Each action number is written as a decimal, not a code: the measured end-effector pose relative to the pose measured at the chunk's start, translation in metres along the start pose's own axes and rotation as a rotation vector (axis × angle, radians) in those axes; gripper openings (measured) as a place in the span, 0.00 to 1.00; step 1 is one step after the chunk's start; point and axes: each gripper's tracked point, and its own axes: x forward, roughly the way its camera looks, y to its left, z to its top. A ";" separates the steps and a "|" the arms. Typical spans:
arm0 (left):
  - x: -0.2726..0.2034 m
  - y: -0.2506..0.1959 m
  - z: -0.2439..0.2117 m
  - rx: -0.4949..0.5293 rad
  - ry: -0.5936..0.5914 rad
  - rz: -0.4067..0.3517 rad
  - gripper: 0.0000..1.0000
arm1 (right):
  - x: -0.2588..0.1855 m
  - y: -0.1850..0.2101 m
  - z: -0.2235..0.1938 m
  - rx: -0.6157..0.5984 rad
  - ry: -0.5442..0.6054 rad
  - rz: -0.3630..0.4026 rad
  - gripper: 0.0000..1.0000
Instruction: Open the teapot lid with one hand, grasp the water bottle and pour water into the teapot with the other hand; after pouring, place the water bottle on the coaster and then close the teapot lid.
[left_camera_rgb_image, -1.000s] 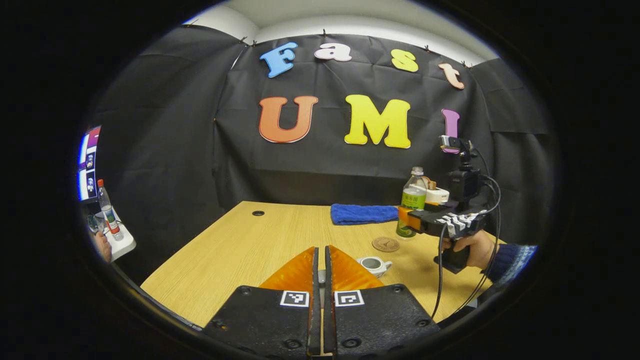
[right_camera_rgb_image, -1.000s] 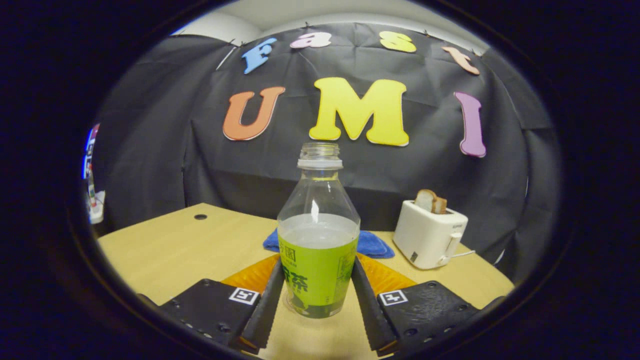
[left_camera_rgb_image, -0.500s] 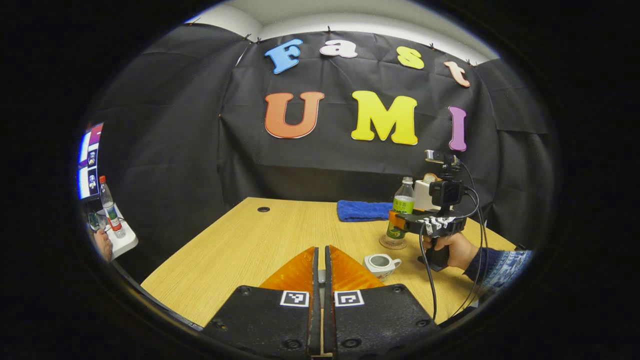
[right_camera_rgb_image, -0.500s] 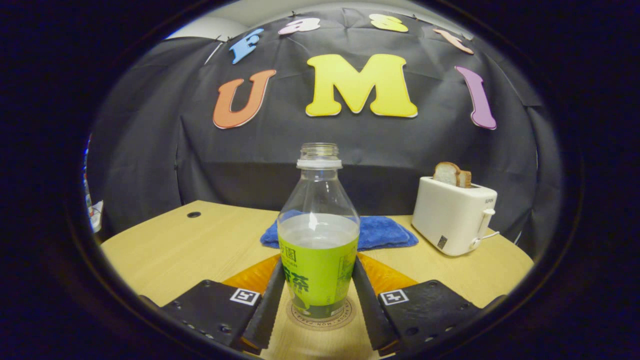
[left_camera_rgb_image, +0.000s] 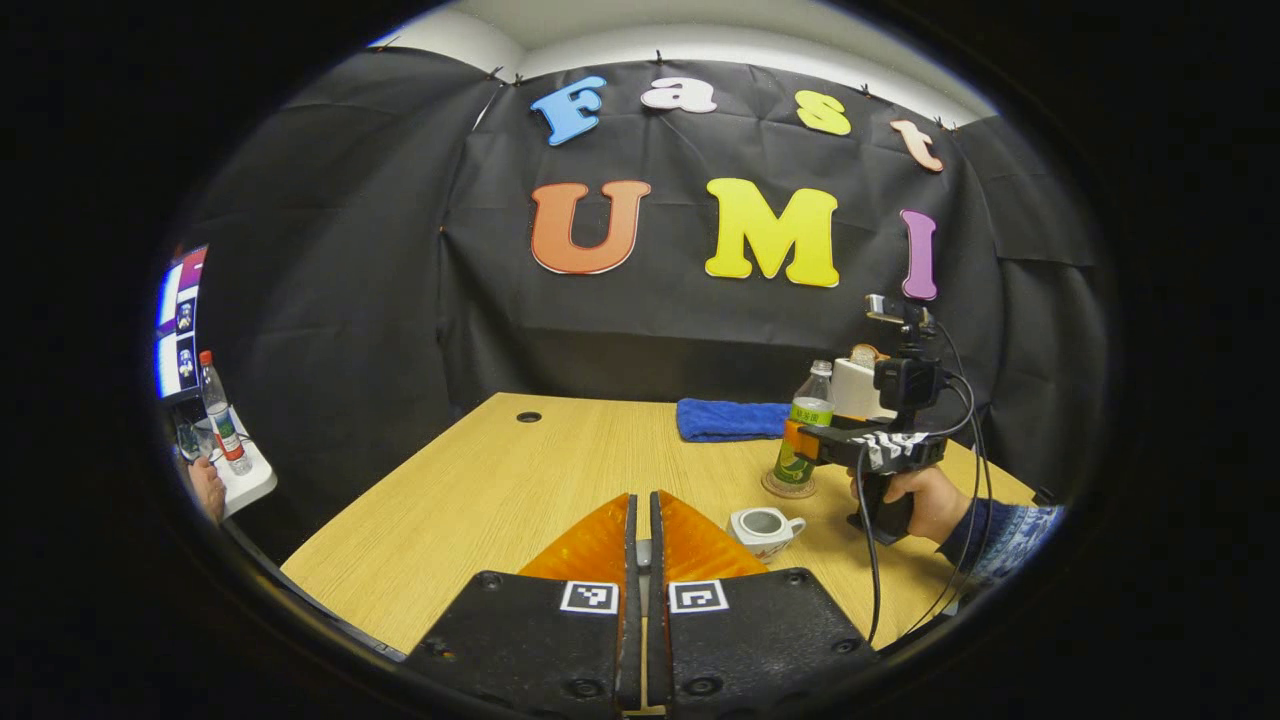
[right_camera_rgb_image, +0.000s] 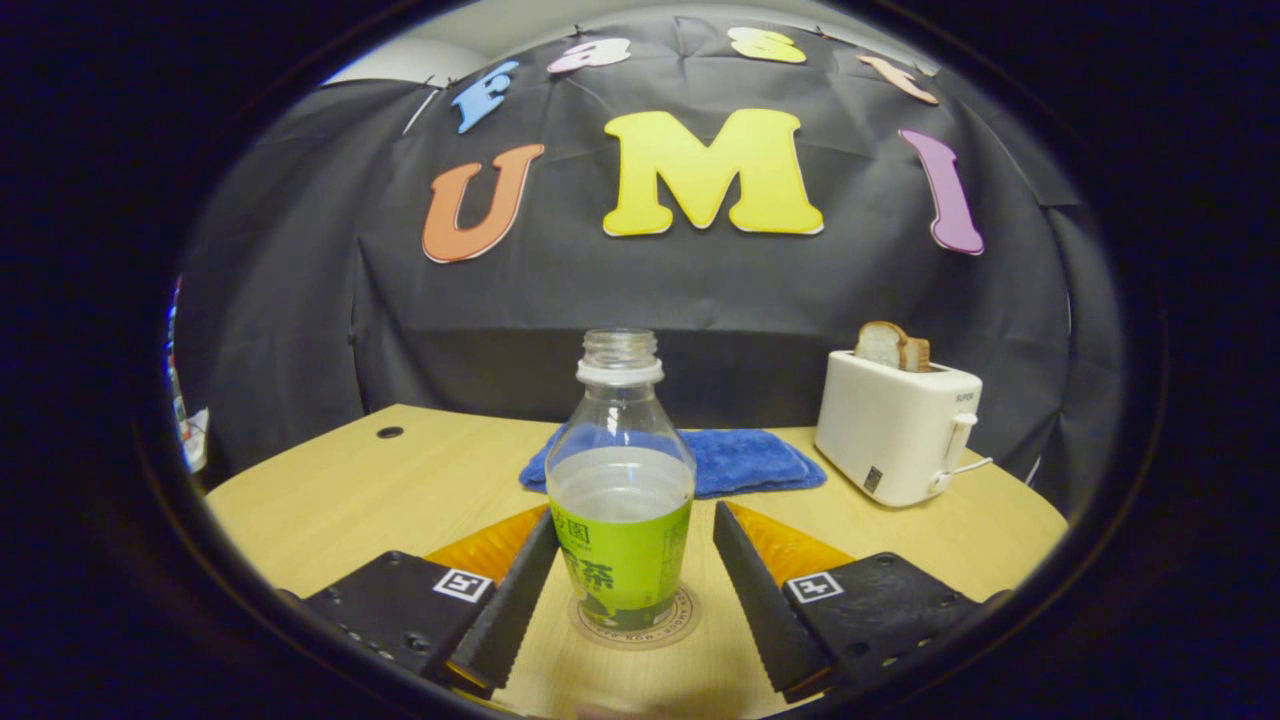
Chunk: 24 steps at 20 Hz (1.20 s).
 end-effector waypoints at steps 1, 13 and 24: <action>0.001 -0.007 0.002 -0.003 -0.004 -0.011 0.05 | -0.010 -0.003 0.002 0.011 -0.002 0.007 0.93; 0.014 -0.044 -0.001 0.008 -0.022 -0.043 0.05 | -0.134 -0.068 0.005 -0.077 -0.073 0.019 0.94; 0.020 -0.066 0.009 0.041 -0.077 0.024 0.04 | -0.211 -0.145 0.007 -0.107 -0.151 -0.098 0.92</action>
